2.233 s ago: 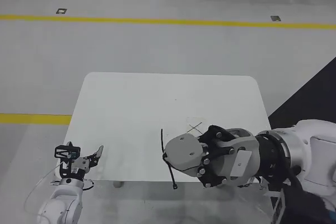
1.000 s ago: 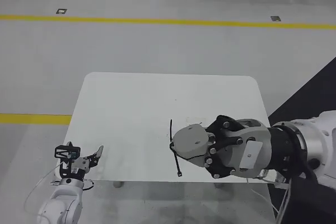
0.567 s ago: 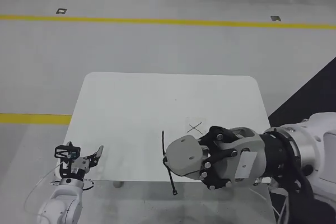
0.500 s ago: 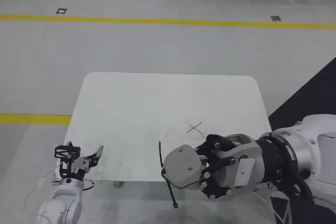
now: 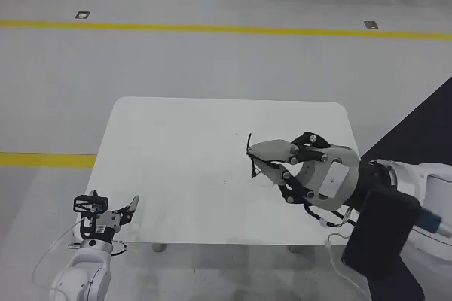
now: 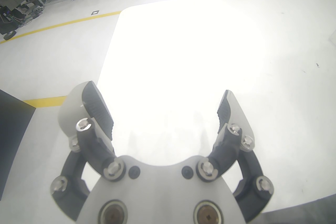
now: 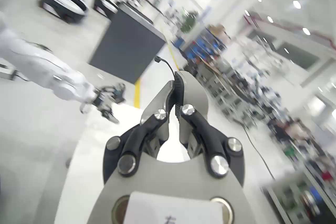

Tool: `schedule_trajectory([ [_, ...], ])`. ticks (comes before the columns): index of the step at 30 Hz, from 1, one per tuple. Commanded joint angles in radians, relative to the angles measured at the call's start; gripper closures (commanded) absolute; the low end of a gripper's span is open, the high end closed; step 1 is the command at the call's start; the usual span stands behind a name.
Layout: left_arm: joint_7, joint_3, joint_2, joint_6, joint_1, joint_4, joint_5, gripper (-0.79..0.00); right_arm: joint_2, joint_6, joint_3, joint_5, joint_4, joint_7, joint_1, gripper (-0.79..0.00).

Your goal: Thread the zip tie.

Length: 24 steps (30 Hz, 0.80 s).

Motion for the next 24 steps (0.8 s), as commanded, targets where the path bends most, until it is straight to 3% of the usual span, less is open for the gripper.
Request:
schedule_trajectory([
  [1, 0.0, 0.0, 0.0, 0.0, 0.0, 0.0, 0.0, -0.785, 0.009, 0.019, 0.107, -0.064, 0.0, 0.08, -0.061, 0.0],
  [6, 0.0, 0.0, 0.0, 0.0, 0.0, 0.0, 0.0, -0.785, 0.016, 0.072, 0.309, -0.092, 0.012, 0.163, -0.256, 0.0],
  [8, 0.0, 0.0, 0.0, 0.0, 0.0, 0.0, 0.0, -0.785, 0.013, 0.094, 0.328, 0.04, 0.012, 0.188, -0.332, 0.0],
  [9, 0.0, 0.0, 0.0, 0.0, 0.0, 0.0, 0.0, -0.785, 0.016, 0.054, 0.327, 0.08, 0.0, 0.221, -0.349, 0.0],
  [21, 0.0, 0.0, 0.0, 0.0, 0.0, 0.0, 0.0, -0.785, 0.015, 0.059, 0.323, 0.09, 0.007, 0.218, -0.353, 0.0],
  [24, 0.0, 0.0, 0.0, 0.0, 0.0, 0.0, 0.0, -0.785, 0.014, 0.132, 0.334, 0.154, 0.094, 0.222, -0.363, 0.0],
])
